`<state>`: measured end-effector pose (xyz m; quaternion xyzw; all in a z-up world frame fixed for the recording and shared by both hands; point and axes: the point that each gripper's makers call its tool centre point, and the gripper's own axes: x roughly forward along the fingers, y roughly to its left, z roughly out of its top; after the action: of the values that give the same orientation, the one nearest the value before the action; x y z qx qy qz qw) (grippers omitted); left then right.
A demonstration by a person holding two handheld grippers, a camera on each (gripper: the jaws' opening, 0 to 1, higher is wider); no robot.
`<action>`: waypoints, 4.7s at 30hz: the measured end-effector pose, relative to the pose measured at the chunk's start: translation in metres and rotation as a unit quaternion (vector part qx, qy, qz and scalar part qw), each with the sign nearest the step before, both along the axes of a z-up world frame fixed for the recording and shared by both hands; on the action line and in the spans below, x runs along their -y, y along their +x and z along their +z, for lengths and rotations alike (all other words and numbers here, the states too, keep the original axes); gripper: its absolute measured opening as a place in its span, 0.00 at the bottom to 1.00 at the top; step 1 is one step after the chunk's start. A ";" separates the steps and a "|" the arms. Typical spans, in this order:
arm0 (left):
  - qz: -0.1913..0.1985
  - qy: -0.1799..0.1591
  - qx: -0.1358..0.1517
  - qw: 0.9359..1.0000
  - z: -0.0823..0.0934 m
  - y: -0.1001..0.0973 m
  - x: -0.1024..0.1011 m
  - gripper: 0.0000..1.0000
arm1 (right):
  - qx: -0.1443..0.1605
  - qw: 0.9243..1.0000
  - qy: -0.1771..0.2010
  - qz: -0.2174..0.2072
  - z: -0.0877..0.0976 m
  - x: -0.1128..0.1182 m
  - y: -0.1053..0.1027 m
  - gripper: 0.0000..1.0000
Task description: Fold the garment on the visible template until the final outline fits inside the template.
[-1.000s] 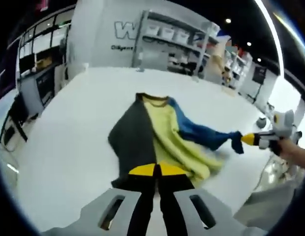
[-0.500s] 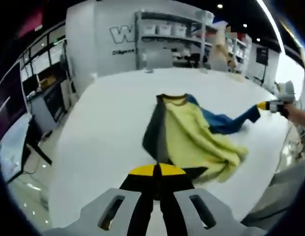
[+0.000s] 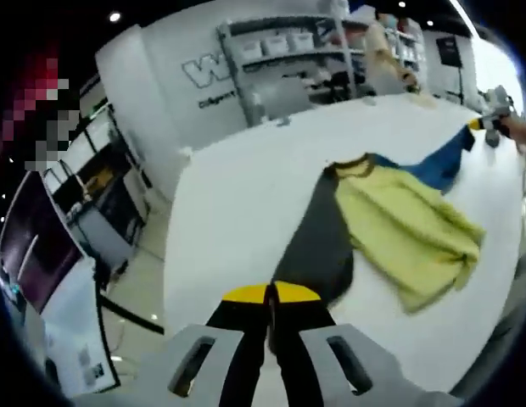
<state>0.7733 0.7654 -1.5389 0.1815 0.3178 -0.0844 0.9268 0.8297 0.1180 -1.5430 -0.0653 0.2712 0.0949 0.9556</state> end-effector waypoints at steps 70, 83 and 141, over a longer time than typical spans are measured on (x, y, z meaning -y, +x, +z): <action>0.037 -0.091 -0.052 0.994 -0.045 0.049 -0.012 0.70 | -0.065 0.992 0.069 0.083 -0.055 -0.041 0.026 0.51; -0.069 -0.120 0.001 0.990 -0.024 0.006 0.065 0.73 | -0.045 0.979 0.102 0.169 -0.042 -0.107 -0.020 0.48; -0.172 -0.137 -0.151 0.964 -0.137 -0.093 0.176 0.19 | -0.153 0.918 0.086 0.356 -0.116 -0.251 -0.168 0.22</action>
<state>0.6806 0.5894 -1.6754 0.0899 0.4032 -0.3117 0.8557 0.6612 0.3694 -1.6591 -0.0599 0.3637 0.4602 0.8077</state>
